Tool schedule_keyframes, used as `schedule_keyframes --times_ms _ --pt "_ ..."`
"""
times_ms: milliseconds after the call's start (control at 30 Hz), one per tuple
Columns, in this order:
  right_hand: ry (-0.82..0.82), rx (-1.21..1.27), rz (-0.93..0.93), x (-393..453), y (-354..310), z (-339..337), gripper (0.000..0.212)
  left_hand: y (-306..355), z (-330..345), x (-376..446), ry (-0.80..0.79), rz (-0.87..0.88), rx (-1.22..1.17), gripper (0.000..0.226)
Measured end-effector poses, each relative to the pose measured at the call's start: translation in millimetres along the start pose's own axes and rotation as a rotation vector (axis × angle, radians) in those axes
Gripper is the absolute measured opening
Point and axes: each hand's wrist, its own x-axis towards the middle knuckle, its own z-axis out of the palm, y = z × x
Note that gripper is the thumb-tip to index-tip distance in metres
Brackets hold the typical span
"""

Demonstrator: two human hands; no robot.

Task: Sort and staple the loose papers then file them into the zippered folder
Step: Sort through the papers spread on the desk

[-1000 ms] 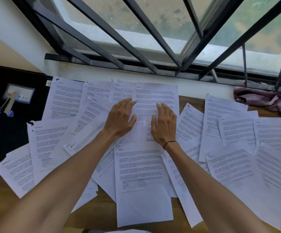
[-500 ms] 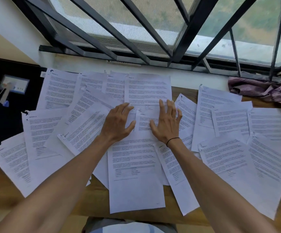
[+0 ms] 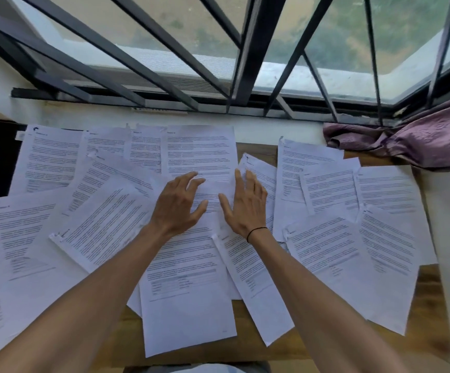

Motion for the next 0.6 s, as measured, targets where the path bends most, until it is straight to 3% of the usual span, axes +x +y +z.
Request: schedule_keyframes --times_ms 300,600 --pt "0.138 -0.043 0.041 -1.4 44.4 -18.4 0.072 43.3 14.0 26.7 -0.040 0.046 0.000 0.056" --pt "0.052 -0.020 0.066 -7.7 67.1 -18.7 0.074 66.3 28.8 38.6 -0.065 0.049 0.021 0.056"
